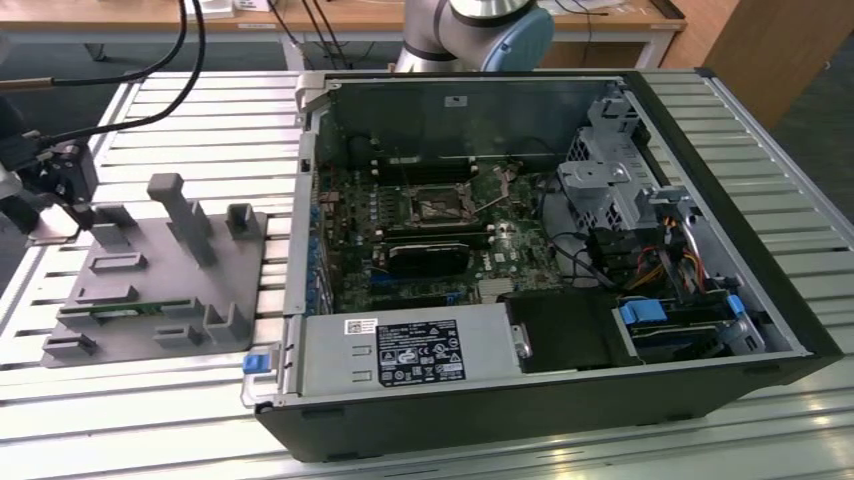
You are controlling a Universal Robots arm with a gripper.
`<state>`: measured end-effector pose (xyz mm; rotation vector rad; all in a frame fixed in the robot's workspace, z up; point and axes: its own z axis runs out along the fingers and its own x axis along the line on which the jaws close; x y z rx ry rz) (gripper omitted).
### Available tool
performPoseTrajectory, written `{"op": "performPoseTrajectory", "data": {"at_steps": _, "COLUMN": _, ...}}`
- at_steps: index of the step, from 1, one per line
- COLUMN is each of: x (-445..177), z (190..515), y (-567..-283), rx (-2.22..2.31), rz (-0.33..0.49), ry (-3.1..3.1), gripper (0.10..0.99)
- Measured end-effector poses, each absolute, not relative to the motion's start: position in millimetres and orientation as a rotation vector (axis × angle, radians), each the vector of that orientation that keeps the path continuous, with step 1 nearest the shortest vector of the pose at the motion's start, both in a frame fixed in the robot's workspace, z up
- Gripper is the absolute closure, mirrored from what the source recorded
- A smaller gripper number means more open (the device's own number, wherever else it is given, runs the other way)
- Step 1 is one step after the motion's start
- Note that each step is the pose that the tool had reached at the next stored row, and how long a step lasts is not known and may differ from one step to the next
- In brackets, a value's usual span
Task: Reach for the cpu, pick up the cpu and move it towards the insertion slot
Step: 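Pick up the cpu and move it towards the insertion slot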
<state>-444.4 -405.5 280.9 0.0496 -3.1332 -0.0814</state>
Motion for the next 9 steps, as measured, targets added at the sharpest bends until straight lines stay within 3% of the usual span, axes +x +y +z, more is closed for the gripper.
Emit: {"op": "performPoseTrajectory", "data": {"at_steps": 9, "x": -444.4, "z": 287.5, "y": -405.5, "rx": 0.050, "rz": -0.081, "ry": -3.133, "gripper": 0.541}}
